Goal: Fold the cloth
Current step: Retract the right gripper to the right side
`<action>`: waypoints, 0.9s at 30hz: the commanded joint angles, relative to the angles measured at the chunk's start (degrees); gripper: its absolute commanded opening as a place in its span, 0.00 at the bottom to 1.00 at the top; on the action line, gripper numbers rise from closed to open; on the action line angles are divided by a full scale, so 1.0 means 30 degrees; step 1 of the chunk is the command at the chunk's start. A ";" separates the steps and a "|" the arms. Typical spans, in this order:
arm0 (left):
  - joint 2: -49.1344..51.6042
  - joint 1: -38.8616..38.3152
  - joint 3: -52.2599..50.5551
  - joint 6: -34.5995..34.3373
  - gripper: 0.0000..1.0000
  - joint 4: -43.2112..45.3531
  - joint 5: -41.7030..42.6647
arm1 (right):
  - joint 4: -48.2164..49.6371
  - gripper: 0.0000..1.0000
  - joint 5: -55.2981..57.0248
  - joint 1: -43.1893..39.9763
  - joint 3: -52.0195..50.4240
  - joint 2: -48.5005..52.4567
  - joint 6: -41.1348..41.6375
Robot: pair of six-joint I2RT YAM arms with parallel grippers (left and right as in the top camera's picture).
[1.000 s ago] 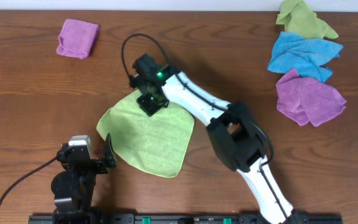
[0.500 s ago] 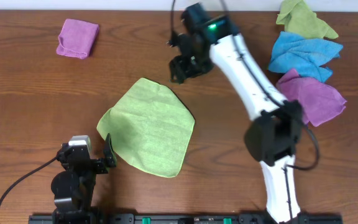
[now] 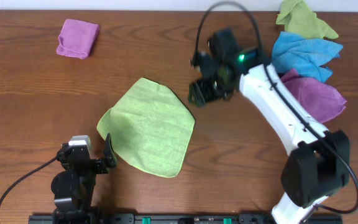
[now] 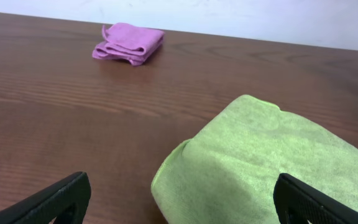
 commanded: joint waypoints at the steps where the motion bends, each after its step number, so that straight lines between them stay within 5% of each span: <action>1: -0.0109 0.0102 -0.0415 -0.0211 0.95 -0.0124 0.0058 | 0.0372 0.63 -0.1093 0.0146 -0.1588 -0.0998 0.0743; 9: -0.0109 0.0102 -0.0415 -0.0211 0.95 -0.0124 0.0051 | -0.0758 0.70 0.4313 0.0102 -0.1537 -0.6244 0.0408; 24: -0.0109 0.0102 -0.0415 -0.0226 0.95 0.0022 0.0080 | -0.4342 0.84 0.5333 -0.0430 -0.2696 -1.2976 -0.1129; 27: -0.0109 0.0102 -0.0415 -0.3956 0.95 -0.0029 0.3177 | -0.4583 0.85 0.5333 -0.0393 -0.2696 -1.2998 -0.1129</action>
